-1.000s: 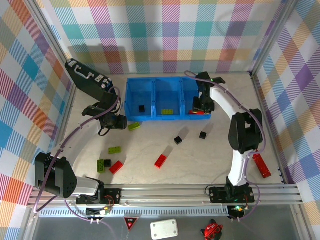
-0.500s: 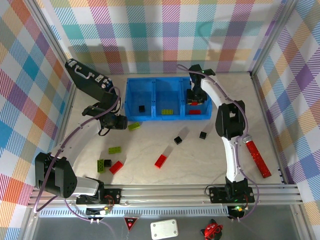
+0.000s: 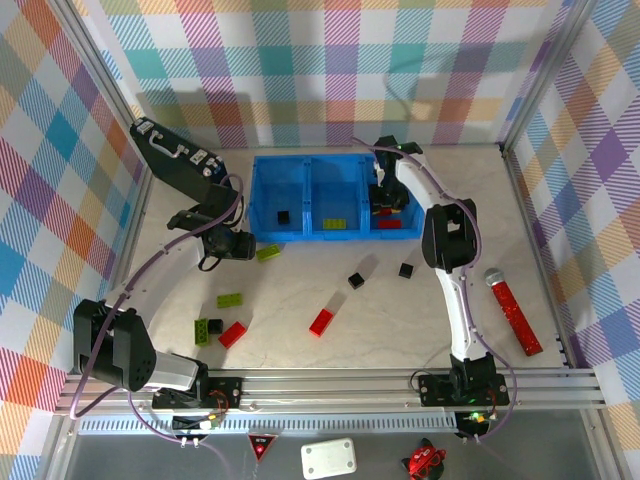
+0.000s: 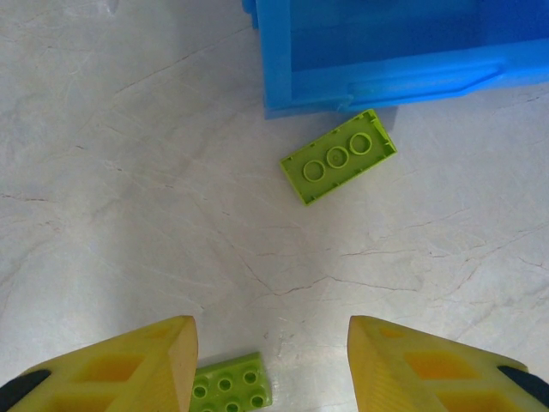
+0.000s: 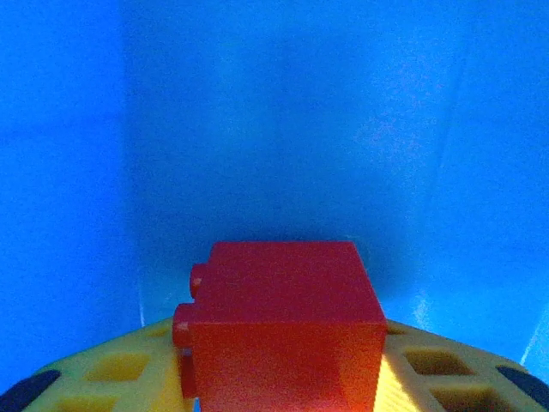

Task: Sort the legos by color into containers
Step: Place the lego in the container.

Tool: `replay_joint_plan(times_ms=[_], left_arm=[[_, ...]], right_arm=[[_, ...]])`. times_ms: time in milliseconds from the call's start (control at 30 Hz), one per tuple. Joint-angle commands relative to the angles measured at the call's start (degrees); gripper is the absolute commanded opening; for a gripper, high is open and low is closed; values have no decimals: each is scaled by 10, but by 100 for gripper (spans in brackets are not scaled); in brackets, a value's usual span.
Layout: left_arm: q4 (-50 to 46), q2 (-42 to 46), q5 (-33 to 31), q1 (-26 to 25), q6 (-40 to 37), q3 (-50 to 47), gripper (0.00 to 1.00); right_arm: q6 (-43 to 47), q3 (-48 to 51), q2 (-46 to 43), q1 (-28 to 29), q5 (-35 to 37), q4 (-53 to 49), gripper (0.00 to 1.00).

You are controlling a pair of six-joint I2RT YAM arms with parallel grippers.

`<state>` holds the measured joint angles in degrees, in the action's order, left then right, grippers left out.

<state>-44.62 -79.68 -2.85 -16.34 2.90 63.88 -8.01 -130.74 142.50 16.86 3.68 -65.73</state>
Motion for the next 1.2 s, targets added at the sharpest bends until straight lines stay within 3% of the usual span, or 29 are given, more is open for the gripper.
replay_joint_plan(times_ms=[0, 733, 1000, 1167], left_arm=[[-3, -8, -1, 7, -11, 3, 50], [-1, 4, 4, 7, -8, -1, 50], [1, 9, 17, 7, -3, -4, 50], [2, 8, 26, 7, 4, -8, 50]], right_arm=[[12, -16, 12, -3, -16, -18, 47], [-2, -13, -73, -3, -27, -38, 56], [-8, 50, -148, -2, -37, -31, 56], [-19, 144, -218, 0, -49, 2, 57]])
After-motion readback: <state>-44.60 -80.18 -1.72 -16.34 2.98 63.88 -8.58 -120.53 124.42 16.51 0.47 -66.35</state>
